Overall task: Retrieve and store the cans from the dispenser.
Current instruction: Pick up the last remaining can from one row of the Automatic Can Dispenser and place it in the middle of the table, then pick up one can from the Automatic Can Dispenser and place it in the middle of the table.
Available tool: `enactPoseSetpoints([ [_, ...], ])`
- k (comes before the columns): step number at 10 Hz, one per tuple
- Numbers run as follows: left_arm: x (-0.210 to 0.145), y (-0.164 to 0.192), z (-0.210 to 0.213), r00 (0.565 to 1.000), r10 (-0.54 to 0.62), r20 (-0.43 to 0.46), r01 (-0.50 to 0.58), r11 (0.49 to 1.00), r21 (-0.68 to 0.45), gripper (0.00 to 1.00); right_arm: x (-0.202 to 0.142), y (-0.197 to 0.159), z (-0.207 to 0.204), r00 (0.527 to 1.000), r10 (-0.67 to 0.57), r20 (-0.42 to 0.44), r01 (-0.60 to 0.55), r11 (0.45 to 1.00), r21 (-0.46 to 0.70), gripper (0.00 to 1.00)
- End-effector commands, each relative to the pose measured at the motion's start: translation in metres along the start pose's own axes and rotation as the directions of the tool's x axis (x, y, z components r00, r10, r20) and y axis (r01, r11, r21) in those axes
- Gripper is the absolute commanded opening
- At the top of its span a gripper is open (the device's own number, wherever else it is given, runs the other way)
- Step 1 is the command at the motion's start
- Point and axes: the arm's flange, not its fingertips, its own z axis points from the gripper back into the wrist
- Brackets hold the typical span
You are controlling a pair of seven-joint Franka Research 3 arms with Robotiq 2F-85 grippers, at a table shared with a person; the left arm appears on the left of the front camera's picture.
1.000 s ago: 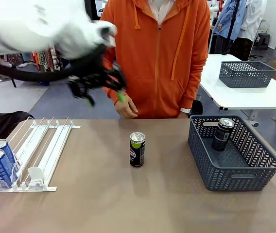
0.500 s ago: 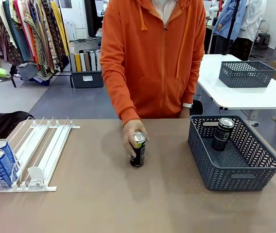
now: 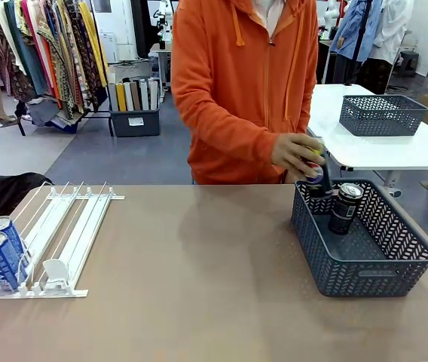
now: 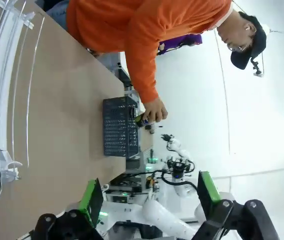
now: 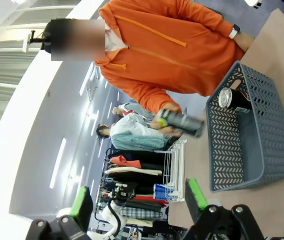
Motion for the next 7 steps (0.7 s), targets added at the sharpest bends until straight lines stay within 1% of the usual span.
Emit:
enactPoseSetpoints([
  [1,-0.0007,-0.0283,0.0041,0.999,-0.051,-0.017,0.051,0.997,0.053,1.00,0.0035,0.0038,-0.0020,1.000,0.010,0.009,-0.010,1.000,0.019,1.00],
  [7,-0.0007,-0.0283,0.0041,0.999,-0.051,-0.017,0.051,0.997,0.053,1.00,0.0035,0.0038,-0.0020,1.000,0.010,0.009,-0.010,1.000,0.019,1.00],
])
